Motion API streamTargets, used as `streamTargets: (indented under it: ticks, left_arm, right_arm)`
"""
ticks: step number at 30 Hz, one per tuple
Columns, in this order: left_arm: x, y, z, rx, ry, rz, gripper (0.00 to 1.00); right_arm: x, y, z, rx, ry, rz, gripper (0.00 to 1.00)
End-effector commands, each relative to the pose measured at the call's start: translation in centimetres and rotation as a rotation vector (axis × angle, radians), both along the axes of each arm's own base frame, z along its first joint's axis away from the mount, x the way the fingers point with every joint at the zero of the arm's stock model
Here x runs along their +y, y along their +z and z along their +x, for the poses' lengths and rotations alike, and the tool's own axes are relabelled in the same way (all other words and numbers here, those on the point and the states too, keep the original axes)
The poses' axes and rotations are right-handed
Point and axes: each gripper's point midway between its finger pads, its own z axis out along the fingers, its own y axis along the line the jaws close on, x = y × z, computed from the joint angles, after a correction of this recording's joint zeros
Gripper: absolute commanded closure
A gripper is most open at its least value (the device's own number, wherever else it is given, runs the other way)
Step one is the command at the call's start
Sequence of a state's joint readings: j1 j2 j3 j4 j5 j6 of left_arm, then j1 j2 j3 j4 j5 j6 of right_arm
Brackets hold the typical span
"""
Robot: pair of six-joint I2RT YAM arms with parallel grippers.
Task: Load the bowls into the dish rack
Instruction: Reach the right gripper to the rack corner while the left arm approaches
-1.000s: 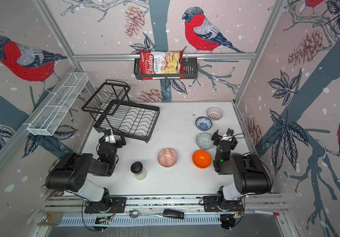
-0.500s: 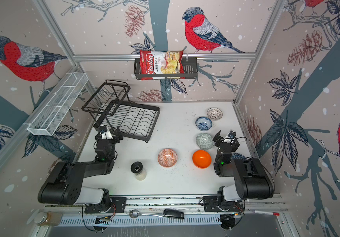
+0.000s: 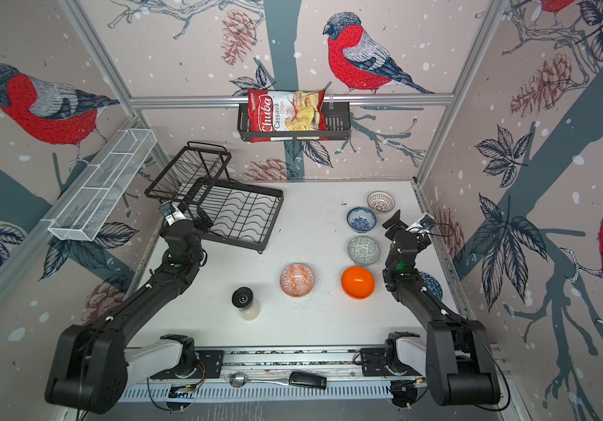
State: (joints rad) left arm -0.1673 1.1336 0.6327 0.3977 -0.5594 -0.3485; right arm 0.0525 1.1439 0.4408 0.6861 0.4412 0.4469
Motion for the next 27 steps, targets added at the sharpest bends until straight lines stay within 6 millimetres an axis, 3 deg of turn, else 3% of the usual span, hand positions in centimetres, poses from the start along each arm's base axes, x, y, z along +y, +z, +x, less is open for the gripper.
streamTargets:
  ticks: [1, 5, 13, 18, 23, 27]
  left_arm:
    - [-1.0, -3.3, -1.8, 0.140, -0.042, -0.119, 0.03]
    - [-2.4, -3.7, -2.2, 0.153, -0.117, -0.184, 0.03]
    - [-5.6, -5.0, -0.4, 0.165, -0.287, -0.235, 0.03]
    - [-6.2, -5.9, -0.3, 0.112, -0.331, -0.216, 0.03]
    - [-6.2, -6.5, -0.7, 0.082, -0.354, -0.169, 0.03]
    - [-7.7, -6.8, -0.7, 0.056, -0.448, -0.165, 0.03]
  right_arm:
    - [3.1, -1.5, 0.0, 0.027, 0.180, 0.119, 0.01]
    - [7.2, -1.5, 1.1, 0.037, 0.360, 0.112, 0.00]
    - [20.2, -2.9, 5.3, 0.280, 0.609, 0.023, 0.00]
    - [28.3, -5.6, 7.8, 0.419, 0.706, 0.038, 0.00]
    - [35.4, -7.1, 8.5, 0.482, 0.778, 0.017, 0.00]
    - [40.3, -8.9, 8.9, 0.550, 0.841, 0.039, 0.02]
